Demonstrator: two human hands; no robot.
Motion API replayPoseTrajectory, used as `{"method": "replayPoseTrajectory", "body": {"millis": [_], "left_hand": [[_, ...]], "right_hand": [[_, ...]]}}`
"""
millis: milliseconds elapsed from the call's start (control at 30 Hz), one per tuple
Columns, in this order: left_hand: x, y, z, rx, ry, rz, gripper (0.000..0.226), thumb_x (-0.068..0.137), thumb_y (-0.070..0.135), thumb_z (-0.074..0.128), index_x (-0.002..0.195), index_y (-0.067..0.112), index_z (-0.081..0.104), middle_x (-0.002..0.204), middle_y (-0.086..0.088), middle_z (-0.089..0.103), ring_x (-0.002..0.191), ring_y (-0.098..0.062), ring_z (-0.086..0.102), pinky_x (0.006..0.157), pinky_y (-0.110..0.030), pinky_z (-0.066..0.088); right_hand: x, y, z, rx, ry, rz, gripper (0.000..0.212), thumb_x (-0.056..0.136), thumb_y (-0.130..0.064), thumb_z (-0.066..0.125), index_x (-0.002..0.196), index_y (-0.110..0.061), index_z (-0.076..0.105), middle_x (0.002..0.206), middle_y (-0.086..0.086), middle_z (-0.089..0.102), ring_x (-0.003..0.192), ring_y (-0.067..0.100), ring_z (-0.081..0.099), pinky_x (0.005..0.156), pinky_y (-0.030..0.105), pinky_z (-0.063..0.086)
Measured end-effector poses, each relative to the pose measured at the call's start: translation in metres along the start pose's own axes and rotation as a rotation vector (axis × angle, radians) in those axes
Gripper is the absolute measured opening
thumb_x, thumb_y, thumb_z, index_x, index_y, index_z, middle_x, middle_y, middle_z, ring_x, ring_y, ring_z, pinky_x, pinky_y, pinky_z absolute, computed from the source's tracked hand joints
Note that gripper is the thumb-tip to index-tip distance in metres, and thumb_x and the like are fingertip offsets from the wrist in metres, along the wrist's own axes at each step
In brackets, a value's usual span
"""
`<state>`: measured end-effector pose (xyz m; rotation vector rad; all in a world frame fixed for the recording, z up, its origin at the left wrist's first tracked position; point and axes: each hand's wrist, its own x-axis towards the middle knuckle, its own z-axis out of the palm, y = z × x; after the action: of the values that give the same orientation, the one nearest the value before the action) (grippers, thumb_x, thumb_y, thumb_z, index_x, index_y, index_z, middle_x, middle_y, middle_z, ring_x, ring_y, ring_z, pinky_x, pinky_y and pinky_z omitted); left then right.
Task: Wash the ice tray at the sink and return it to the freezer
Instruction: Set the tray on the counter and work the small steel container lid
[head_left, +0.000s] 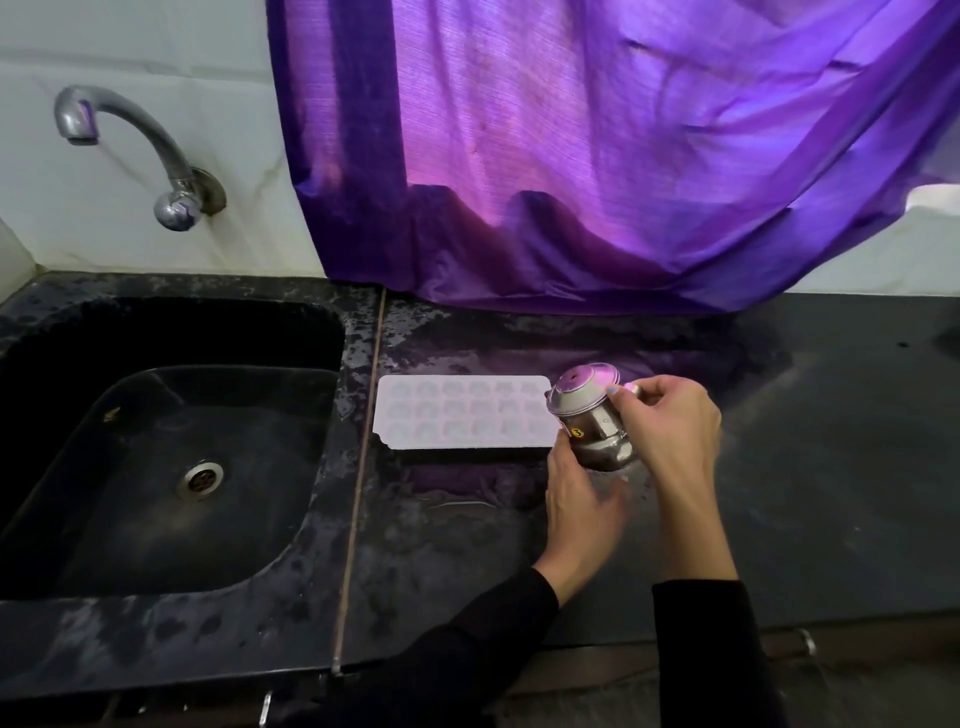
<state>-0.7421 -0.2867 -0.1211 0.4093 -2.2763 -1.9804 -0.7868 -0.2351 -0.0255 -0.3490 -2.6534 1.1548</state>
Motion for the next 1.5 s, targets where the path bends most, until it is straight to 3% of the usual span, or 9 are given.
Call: {"method": "replayPoseTrajectory", "body": {"millis": [67, 300, 500, 800, 933, 1067, 1333, 1500], "left_hand": [[0.001, -0.004, 0.007, -0.010, 0.000, -0.015, 0.076, 0.068, 0.034, 0.060, 0.140, 0.022, 0.038, 0.128, 0.001, 0.051, 0.119, -0.014, 0.050, 0.103, -0.040, 0.043], [0.002, -0.008, 0.024, -0.030, -0.018, -0.033, 0.082, 0.063, 0.046, 0.055, 0.140, 0.021, 0.039, 0.130, 0.001, 0.053, 0.122, -0.014, 0.051, 0.105, -0.037, 0.042], [0.000, -0.004, 0.027, -0.005, -0.064, -0.044, 0.076, 0.074, 0.027, 0.061, 0.144, 0.020, 0.033, 0.134, 0.002, 0.048, 0.124, -0.014, 0.048, 0.107, -0.037, 0.040], [0.002, -0.004, 0.030, -0.006, -0.048, -0.046, 0.079, 0.081, 0.018, 0.065, 0.148, 0.020, 0.025, 0.138, 0.001, 0.038, 0.130, -0.015, 0.040, 0.112, -0.034, 0.034], [0.001, -0.002, 0.029, 0.008, -0.018, -0.026, 0.081, 0.081, 0.019, 0.066, 0.150, 0.016, 0.022, 0.142, -0.002, 0.033, 0.133, -0.016, 0.038, 0.113, -0.033, 0.033], [-0.002, 0.001, 0.027, -0.006, 0.017, 0.018, 0.081, 0.076, 0.021, 0.062, 0.147, 0.018, 0.024, 0.137, 0.002, 0.032, 0.127, -0.016, 0.042, 0.110, -0.037, 0.036], [0.006, -0.002, 0.023, -0.019, 0.096, 0.019, 0.090, 0.063, 0.044, 0.055, 0.146, 0.032, 0.024, 0.136, -0.002, 0.046, 0.119, -0.027, 0.053, 0.101, -0.047, 0.045], [0.010, -0.007, 0.020, -0.003, 0.083, -0.012, 0.093, 0.062, 0.048, 0.054, 0.147, 0.024, 0.024, 0.139, -0.006, 0.045, 0.125, -0.025, 0.049, 0.105, -0.046, 0.041]], "right_hand": [[0.000, 0.003, -0.003, -0.024, 0.003, 0.002, 0.014, 0.083, -0.031, 0.067, 0.085, -0.018, 0.072, 0.089, 0.007, 0.072, 0.091, 0.029, 0.062, 0.073, 0.032, 0.044], [0.003, 0.008, -0.009, -0.088, -0.017, -0.007, 0.013, 0.085, -0.030, 0.066, 0.088, -0.018, 0.072, 0.090, 0.006, 0.070, 0.091, 0.028, 0.061, 0.071, 0.029, 0.038], [0.009, 0.013, -0.012, -0.115, -0.032, -0.016, 0.012, 0.086, -0.027, 0.065, 0.089, -0.018, 0.072, 0.076, 0.000, 0.060, 0.076, 0.020, 0.051, 0.070, 0.029, 0.039], [0.014, 0.015, -0.011, -0.071, -0.061, -0.026, 0.010, 0.085, -0.029, 0.066, 0.077, -0.022, 0.066, 0.073, -0.002, 0.060, 0.076, 0.018, 0.054, 0.069, 0.029, 0.039], [0.019, 0.019, -0.012, -0.003, -0.073, 0.002, 0.011, 0.082, -0.031, 0.068, 0.076, -0.023, 0.066, 0.078, 0.000, 0.069, 0.082, 0.022, 0.063, 0.072, 0.033, 0.048], [0.024, 0.019, -0.017, 0.070, -0.075, 0.033, 0.013, 0.079, -0.034, 0.069, 0.082, -0.022, 0.071, 0.082, 0.003, 0.072, 0.089, 0.024, 0.065, 0.081, 0.036, 0.051], [0.021, 0.007, -0.009, 0.096, -0.082, 0.002, 0.011, 0.078, -0.034, 0.070, 0.076, -0.024, 0.067, 0.079, 0.000, 0.071, 0.086, 0.021, 0.066, 0.077, 0.034, 0.052], [0.017, 0.002, -0.003, 0.055, -0.090, -0.030, 0.011, 0.079, -0.034, 0.070, 0.075, -0.024, 0.067, 0.077, -0.001, 0.070, 0.083, 0.021, 0.063, 0.074, 0.032, 0.048]]}}
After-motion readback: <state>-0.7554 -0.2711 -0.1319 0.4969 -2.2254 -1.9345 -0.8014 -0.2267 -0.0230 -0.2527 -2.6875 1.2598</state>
